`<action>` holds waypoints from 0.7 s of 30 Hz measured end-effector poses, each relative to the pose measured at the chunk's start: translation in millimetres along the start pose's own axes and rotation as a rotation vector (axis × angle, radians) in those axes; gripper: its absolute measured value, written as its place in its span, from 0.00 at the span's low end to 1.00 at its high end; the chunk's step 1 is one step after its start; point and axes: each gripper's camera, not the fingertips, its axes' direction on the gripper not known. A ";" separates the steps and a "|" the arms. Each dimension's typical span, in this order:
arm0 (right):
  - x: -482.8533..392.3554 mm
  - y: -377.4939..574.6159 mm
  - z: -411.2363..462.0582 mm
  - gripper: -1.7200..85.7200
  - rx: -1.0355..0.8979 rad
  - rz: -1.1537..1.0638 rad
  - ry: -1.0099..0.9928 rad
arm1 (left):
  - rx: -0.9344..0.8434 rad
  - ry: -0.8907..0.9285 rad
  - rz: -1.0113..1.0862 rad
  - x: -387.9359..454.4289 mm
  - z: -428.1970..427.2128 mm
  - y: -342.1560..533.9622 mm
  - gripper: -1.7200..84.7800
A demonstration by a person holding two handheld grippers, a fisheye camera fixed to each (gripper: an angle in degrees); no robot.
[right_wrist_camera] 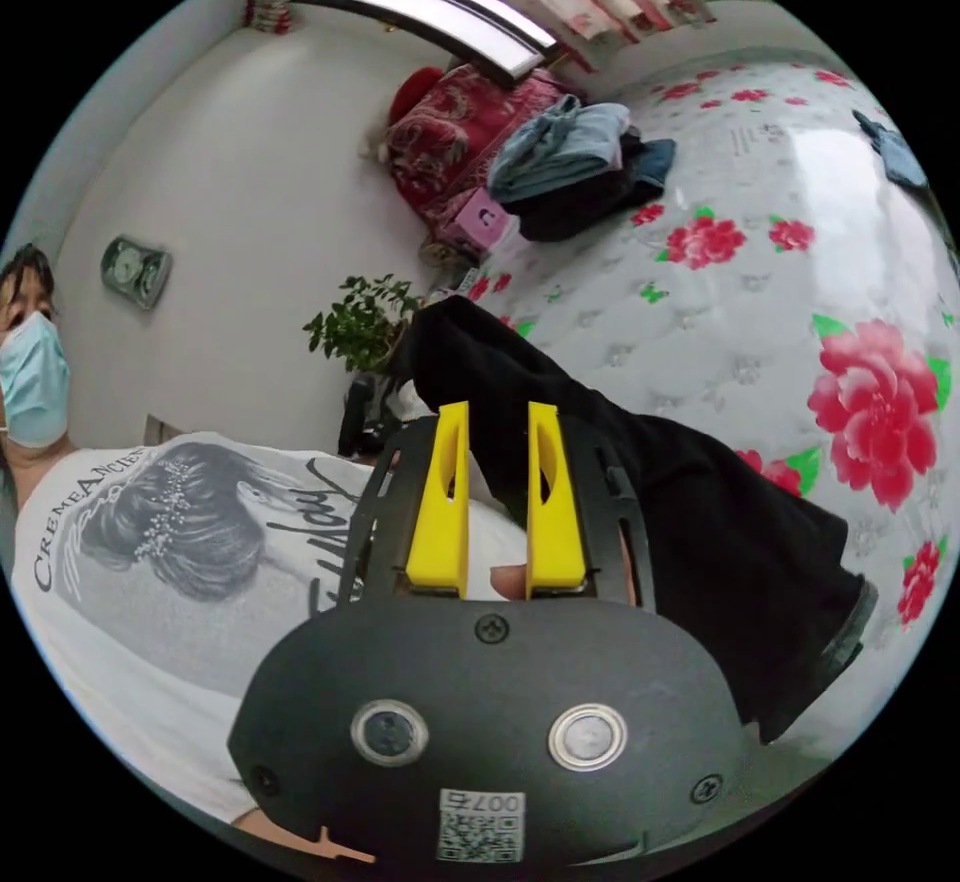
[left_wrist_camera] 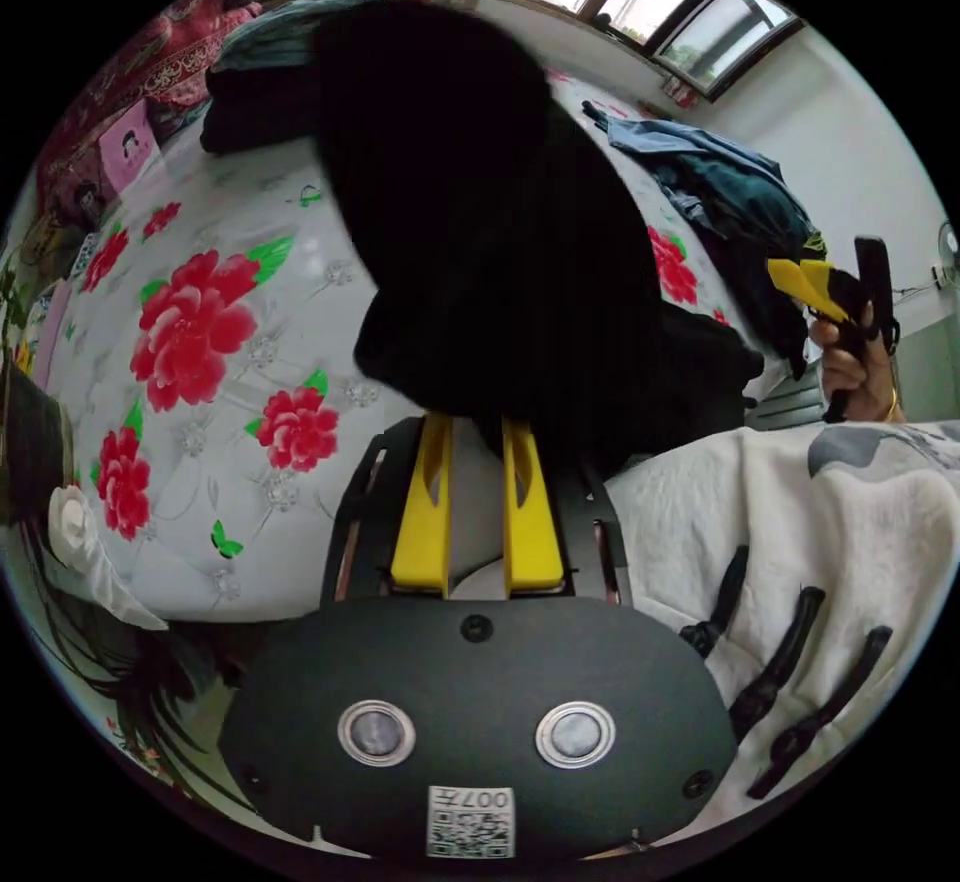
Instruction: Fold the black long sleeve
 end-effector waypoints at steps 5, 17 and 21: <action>-24.5 0.6 62.9 0.11 -0.081 -0.065 0.047 | 0.012 0.124 0.128 11.1 3.8 -34.5 0.07; -80.7 -62.3 239.6 0.15 -0.311 -0.399 0.433 | 0.182 0.104 0.232 -9.5 -25.3 -71.8 0.09; -96.8 -95.4 274.1 0.14 -0.299 -0.452 0.371 | 0.205 0.000 -0.144 -124.3 -27.5 -28.9 0.08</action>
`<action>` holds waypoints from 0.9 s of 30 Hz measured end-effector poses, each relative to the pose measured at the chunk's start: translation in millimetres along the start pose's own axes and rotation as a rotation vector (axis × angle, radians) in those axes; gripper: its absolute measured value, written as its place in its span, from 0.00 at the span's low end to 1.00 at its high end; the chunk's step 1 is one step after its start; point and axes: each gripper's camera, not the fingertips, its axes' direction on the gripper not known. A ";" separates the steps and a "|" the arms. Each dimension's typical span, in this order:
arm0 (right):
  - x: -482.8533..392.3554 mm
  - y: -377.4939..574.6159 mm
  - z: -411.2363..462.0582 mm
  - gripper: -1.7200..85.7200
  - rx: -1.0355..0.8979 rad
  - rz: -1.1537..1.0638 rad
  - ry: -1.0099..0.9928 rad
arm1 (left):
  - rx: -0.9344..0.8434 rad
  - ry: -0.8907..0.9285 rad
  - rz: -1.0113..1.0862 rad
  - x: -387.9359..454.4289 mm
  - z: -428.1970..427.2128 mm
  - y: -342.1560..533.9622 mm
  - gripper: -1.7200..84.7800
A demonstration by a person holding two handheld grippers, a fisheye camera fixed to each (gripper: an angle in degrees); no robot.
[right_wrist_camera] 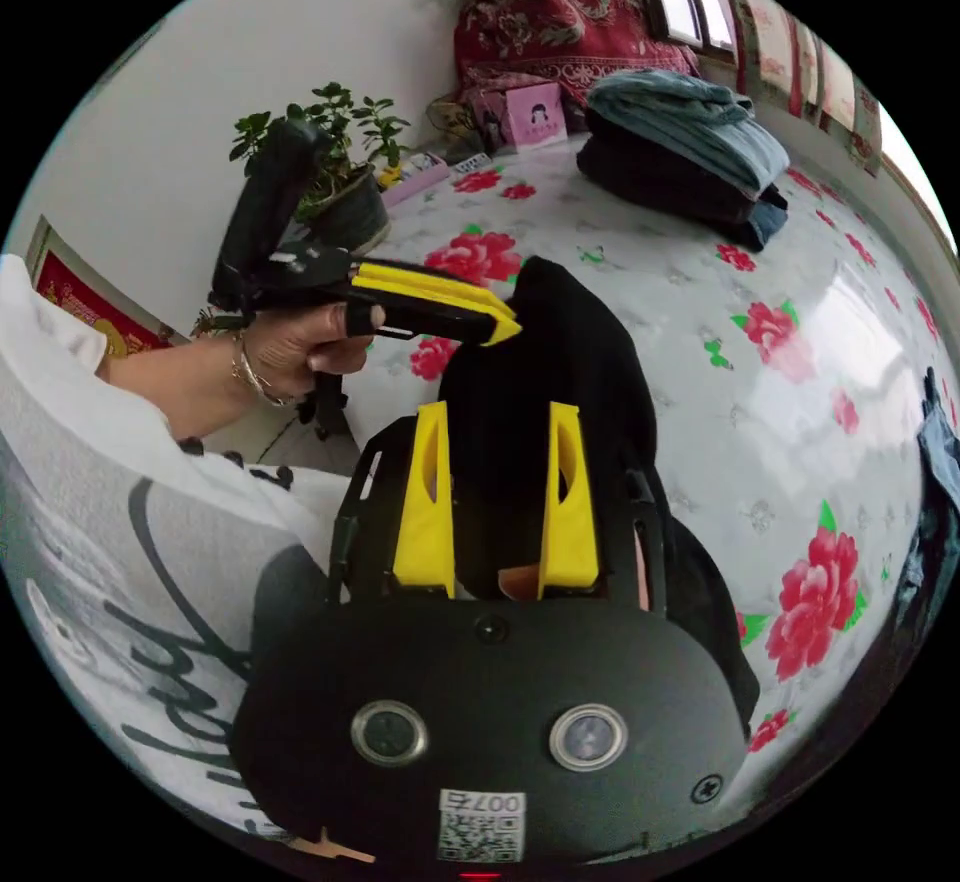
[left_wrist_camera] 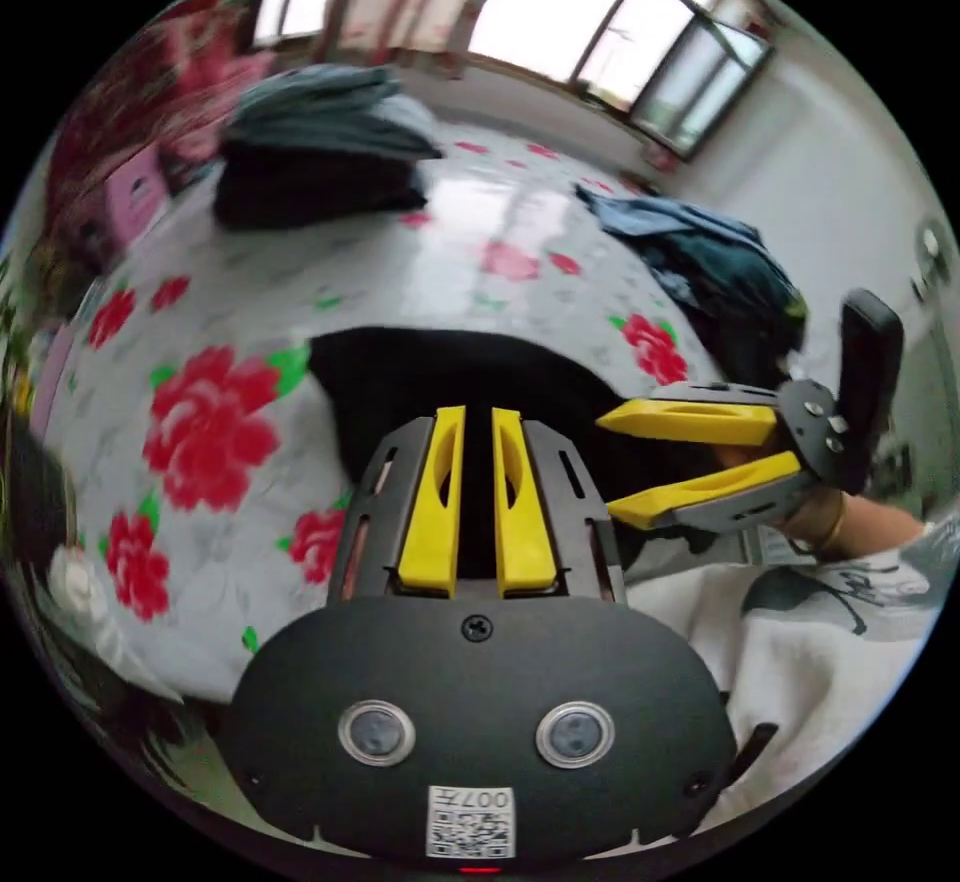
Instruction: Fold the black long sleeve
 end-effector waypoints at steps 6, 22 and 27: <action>-35.5 -60.6 106.3 0.14 -0.279 -0.227 -0.024 | -0.143 -0.025 -0.253 -101.2 18.3 31.1 0.10; 90.3 57.0 -133.8 0.05 0.322 0.374 -0.049 | -0.185 0.304 0.034 -66.0 75.9 -18.9 0.20; 94.9 98.1 -167.2 0.05 0.404 0.427 -0.077 | -0.160 0.301 0.077 -13.8 67.1 -53.9 0.22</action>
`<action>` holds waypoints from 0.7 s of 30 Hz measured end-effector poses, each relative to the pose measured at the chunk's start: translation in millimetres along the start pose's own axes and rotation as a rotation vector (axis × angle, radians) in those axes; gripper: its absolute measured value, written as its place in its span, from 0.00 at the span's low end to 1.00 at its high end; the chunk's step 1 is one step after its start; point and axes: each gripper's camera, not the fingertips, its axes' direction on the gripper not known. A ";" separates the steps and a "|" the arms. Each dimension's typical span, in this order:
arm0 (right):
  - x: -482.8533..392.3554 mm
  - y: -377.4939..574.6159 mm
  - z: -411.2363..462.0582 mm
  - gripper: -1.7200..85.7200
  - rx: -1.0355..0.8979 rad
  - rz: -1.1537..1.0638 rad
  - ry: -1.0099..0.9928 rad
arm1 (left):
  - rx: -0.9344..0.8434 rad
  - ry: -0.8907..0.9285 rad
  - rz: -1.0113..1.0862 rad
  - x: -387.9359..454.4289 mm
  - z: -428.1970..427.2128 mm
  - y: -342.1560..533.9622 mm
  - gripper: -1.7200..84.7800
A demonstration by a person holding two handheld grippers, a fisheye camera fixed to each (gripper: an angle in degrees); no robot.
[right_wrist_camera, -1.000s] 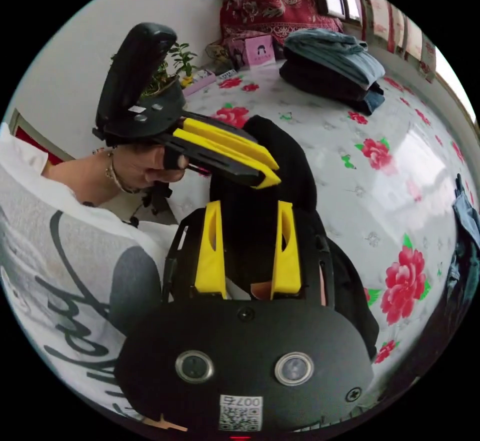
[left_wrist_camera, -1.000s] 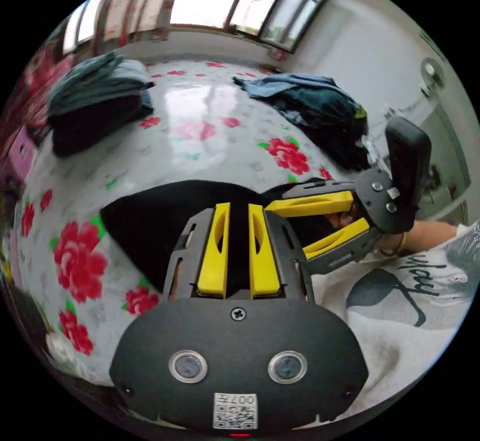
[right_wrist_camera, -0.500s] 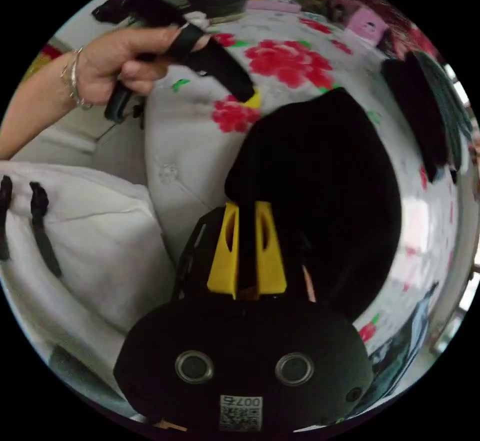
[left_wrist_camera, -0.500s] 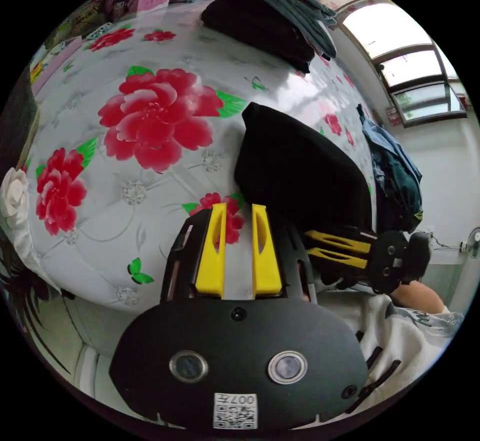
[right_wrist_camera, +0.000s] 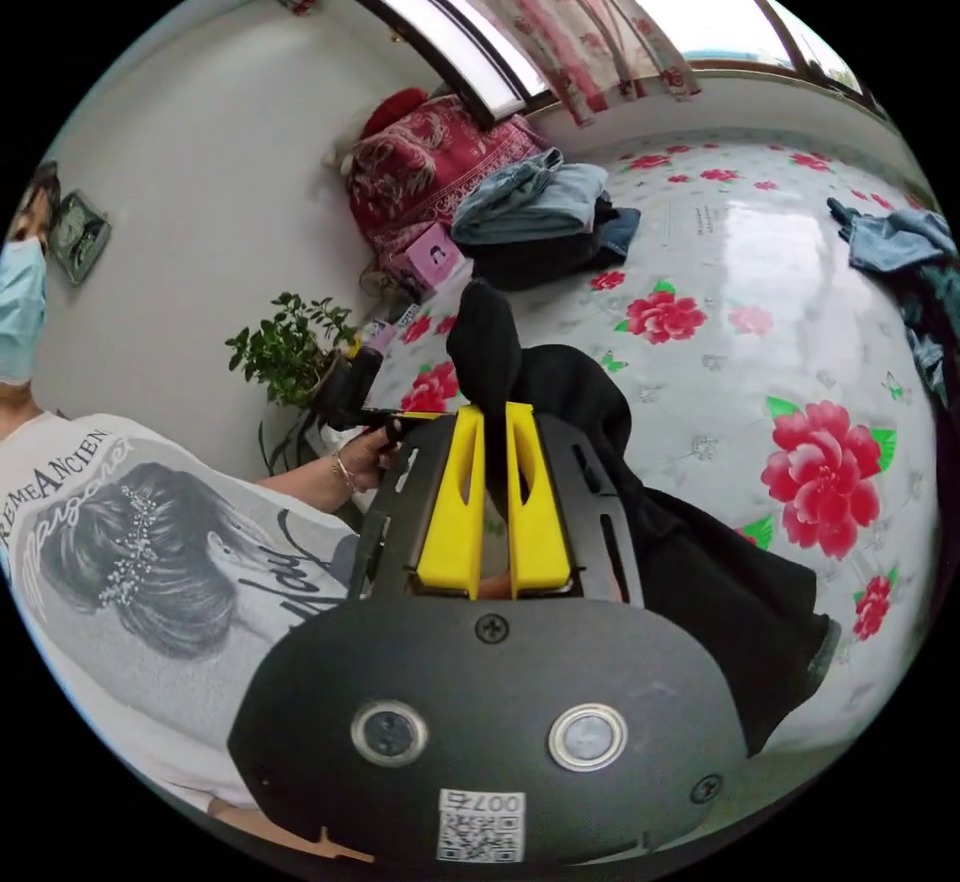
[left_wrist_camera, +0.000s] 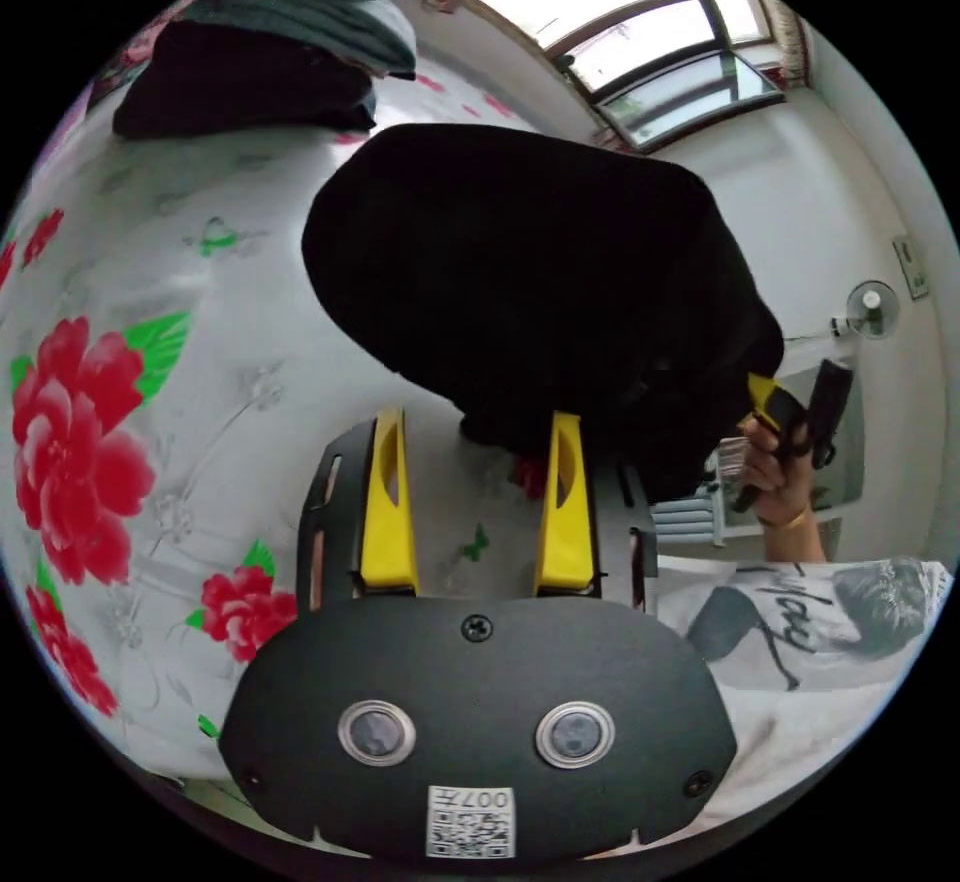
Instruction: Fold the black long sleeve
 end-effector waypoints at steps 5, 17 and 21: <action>-10.7 10.0 -40.1 0.05 0.029 -0.067 0.017 | -0.043 -0.012 -0.123 6.6 22.8 -17.0 0.19; -40.2 63.4 -195.6 0.04 0.189 -0.170 0.249 | 0.227 -0.038 0.141 159.2 -64.9 11.5 0.01; -44.4 85.2 -271.6 0.04 0.339 -0.153 0.309 | 0.349 -0.063 0.249 203.7 -142.9 61.8 0.01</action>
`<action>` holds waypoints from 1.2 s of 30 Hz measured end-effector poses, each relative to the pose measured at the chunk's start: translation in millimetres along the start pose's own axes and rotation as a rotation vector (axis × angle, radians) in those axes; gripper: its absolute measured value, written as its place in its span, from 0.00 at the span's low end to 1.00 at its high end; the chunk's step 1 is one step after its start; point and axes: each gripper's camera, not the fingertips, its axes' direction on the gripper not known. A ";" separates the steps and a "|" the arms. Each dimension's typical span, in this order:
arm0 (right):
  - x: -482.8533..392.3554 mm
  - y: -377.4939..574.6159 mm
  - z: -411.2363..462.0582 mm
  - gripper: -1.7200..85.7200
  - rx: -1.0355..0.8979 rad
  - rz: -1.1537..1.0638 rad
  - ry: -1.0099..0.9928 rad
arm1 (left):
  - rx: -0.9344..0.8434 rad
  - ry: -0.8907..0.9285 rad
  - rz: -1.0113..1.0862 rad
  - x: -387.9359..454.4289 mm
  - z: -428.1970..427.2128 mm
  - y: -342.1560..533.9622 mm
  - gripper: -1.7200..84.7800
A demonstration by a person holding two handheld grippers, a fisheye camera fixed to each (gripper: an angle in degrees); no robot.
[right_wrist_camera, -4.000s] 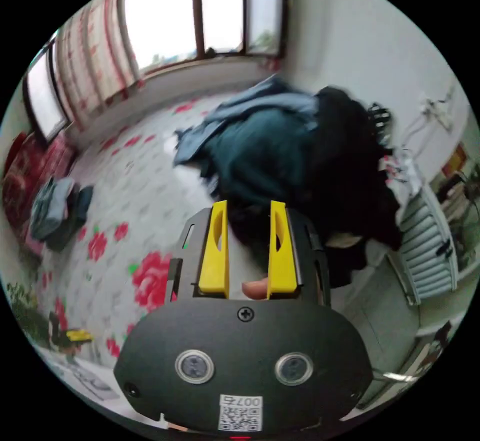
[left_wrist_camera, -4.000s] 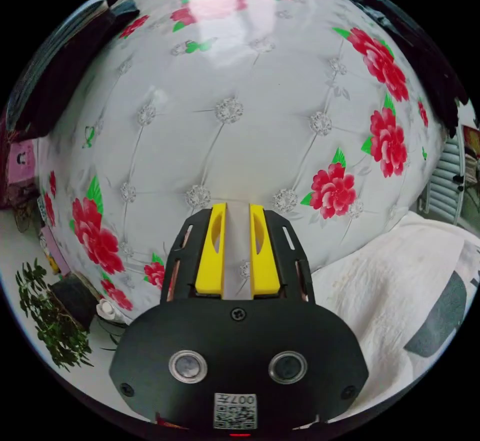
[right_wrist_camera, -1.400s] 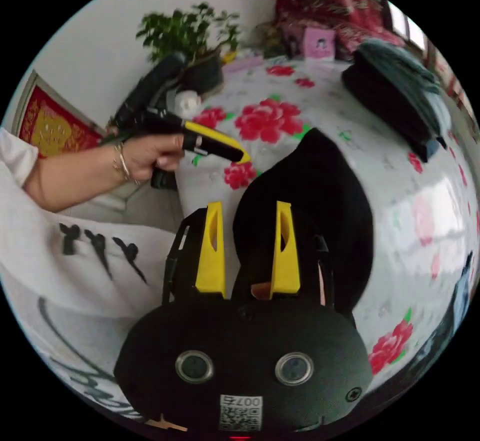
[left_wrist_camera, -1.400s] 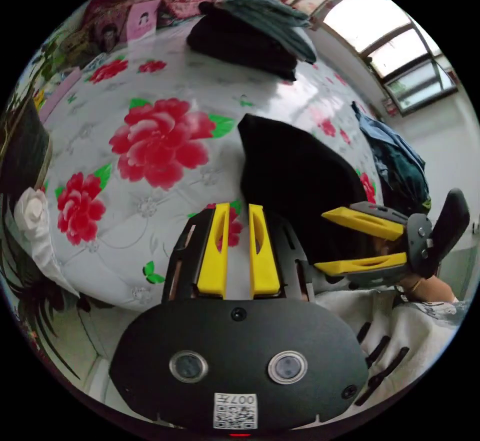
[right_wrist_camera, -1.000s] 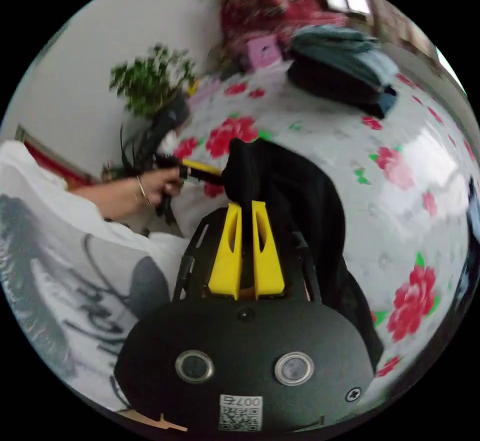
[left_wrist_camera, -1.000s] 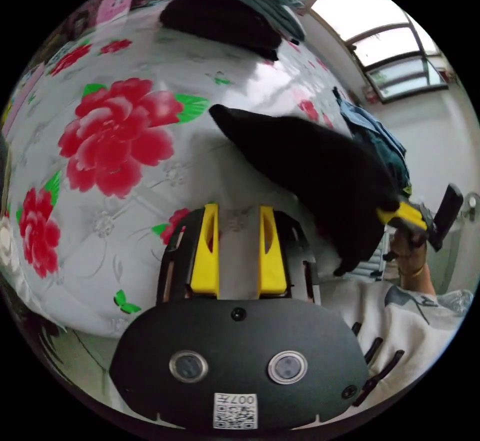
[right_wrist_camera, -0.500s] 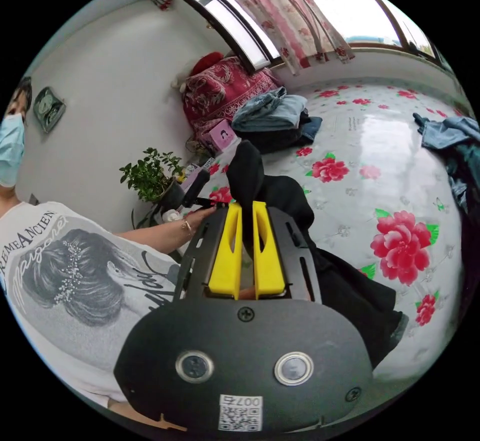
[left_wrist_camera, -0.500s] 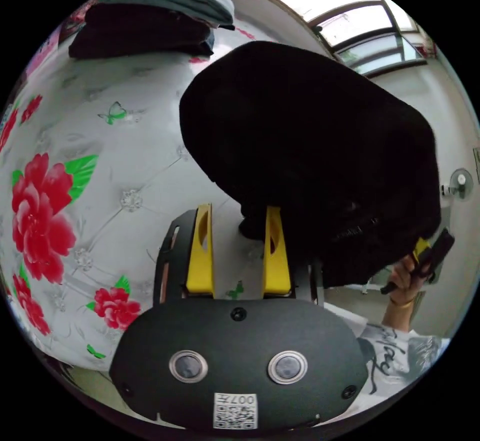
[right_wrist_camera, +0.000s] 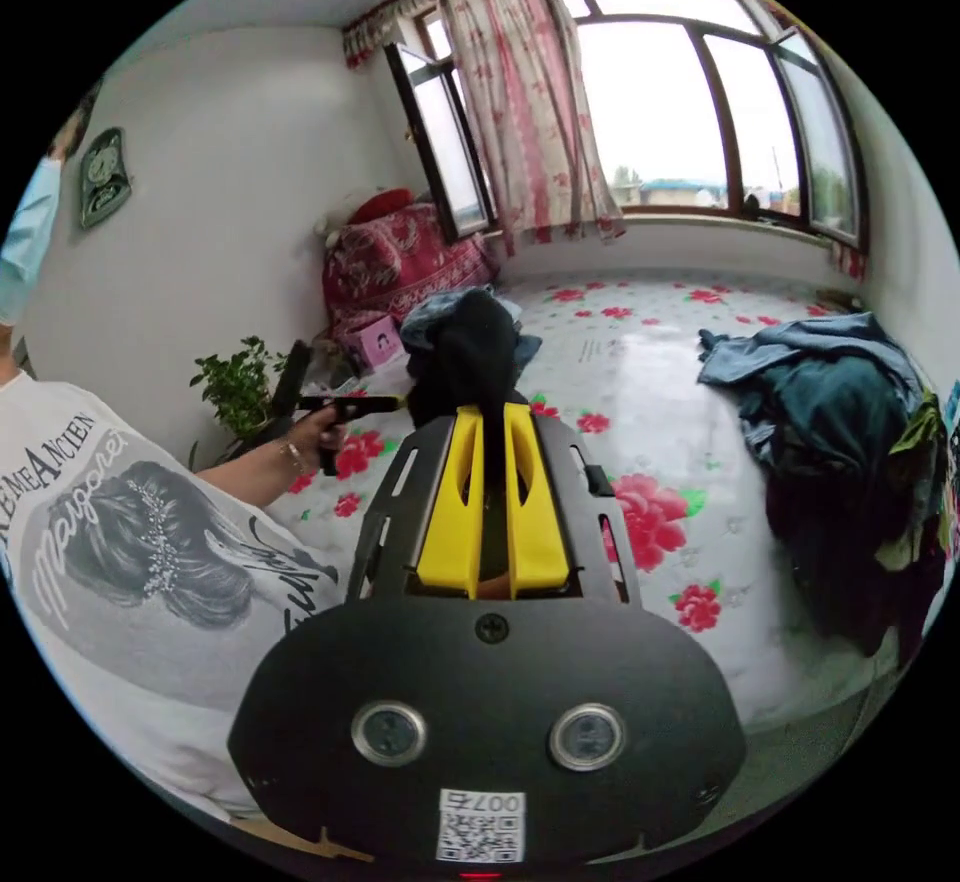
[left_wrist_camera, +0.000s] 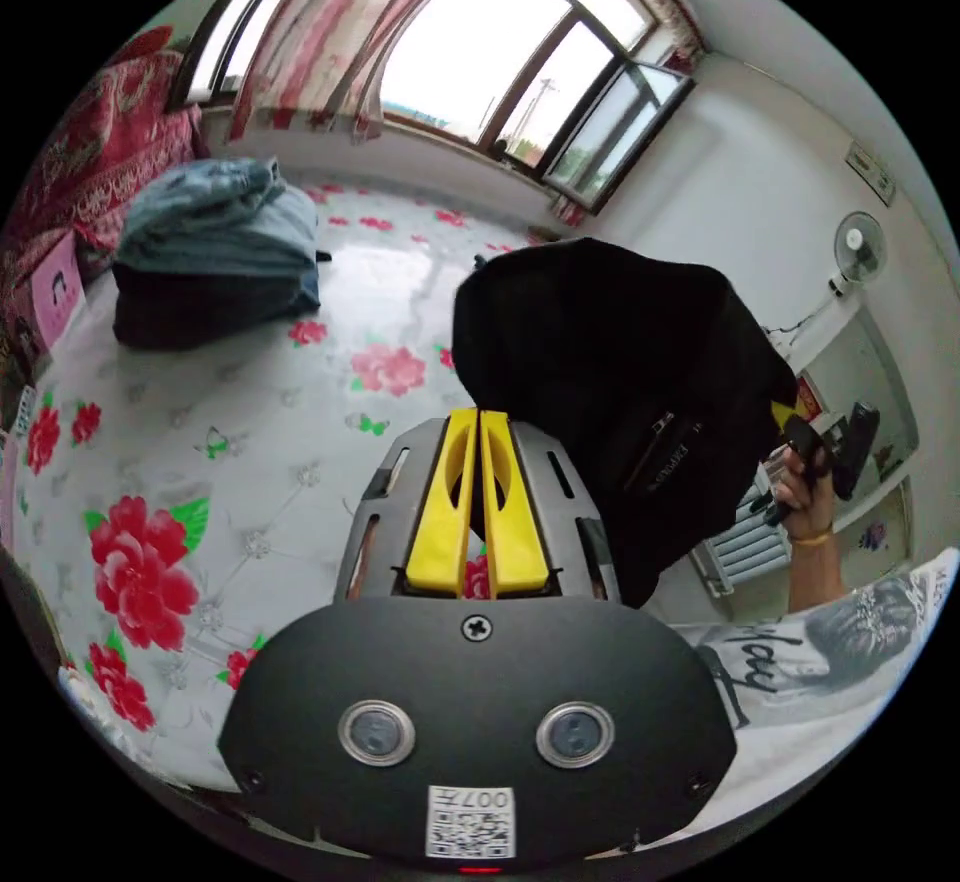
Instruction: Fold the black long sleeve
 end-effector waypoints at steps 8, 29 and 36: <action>4.8 -22.9 -155.2 0.04 0.370 -0.022 0.106 | 0.431 0.015 0.114 102.8 -212.2 22.0 0.01; 56.5 -239.0 3.1 0.08 0.151 -0.094 0.227 | 0.217 -0.788 -0.124 99.5 -179.2 -154.7 0.07; 141.5 -29.7 155.1 0.12 -0.394 0.158 0.161 | -0.144 -0.648 -0.298 3.6 -34.9 34.4 0.09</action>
